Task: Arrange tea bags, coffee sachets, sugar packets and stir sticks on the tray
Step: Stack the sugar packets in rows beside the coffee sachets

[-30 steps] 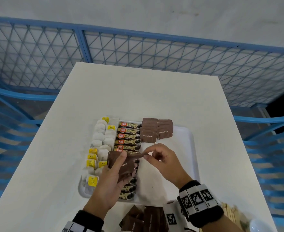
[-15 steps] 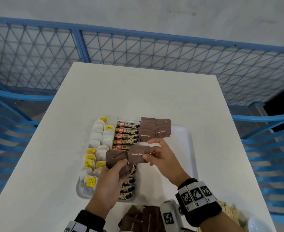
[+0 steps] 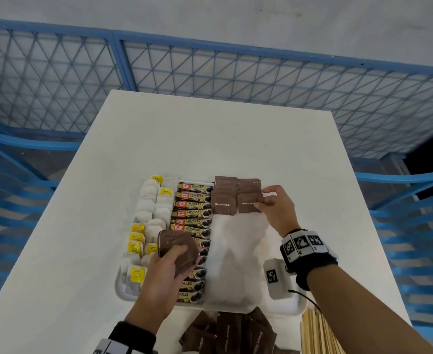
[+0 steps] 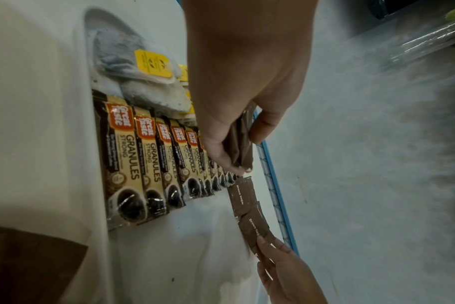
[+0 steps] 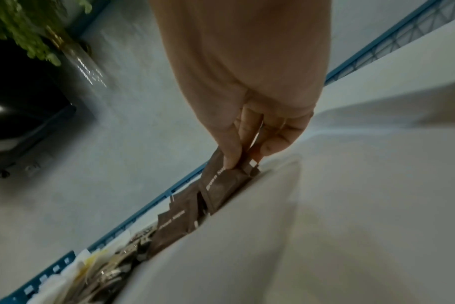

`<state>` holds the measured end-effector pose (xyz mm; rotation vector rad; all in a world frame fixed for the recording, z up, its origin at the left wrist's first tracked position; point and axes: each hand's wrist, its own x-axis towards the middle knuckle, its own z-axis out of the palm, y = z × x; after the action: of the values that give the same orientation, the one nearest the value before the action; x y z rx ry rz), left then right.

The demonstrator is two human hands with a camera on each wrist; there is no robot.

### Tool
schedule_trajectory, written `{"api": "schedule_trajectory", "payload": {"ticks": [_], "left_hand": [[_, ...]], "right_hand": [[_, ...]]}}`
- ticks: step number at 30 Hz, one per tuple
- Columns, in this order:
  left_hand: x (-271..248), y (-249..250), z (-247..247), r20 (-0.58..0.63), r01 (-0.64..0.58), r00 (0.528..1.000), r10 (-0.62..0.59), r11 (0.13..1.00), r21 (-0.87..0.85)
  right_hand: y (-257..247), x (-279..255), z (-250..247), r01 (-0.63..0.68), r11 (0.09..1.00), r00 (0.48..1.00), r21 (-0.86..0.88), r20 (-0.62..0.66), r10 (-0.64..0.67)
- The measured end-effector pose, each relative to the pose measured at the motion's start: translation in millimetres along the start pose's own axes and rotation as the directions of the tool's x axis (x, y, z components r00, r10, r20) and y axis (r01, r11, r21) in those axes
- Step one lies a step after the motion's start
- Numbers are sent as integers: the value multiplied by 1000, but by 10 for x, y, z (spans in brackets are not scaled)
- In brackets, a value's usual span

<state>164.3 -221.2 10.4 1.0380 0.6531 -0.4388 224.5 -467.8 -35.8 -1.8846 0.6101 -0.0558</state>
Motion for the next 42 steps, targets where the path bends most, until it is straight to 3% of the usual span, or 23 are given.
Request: {"api": "schedule_trajectory", "payload": {"ticks": [19, 26, 28, 31, 35, 38, 42], "left_hand": [[50, -11, 14, 23, 0, 1000, -1, 1000, 20], [47, -20, 66, 74, -57, 996, 52, 997, 60], [46, -20, 89, 95, -69, 993, 64, 996, 60], [35, -18, 121, 128, -88, 989, 79, 994, 62], [19, -25, 118, 136, -111, 986, 97, 988, 104], [1, -30, 101, 146, -103, 986, 83, 986, 129], [1, -31, 70, 115, -54, 992, 45, 996, 76]], "right_hand": [[153, 65, 221, 103, 971, 984, -217, -120, -131], [78, -67, 260, 223, 929, 933, -294, -213, -292], [-45, -186, 279, 214, 951, 958, -221, -140, -248], [-224, -443, 307, 184, 971, 974, -155, 163, -159], [-346, -777, 361, 85, 996, 832, 28, 549, -86], [-310, -876, 396, 82, 992, 791, 96, 600, -123], [-314, -928, 370, 24, 975, 853, 220, 505, -135]]}}
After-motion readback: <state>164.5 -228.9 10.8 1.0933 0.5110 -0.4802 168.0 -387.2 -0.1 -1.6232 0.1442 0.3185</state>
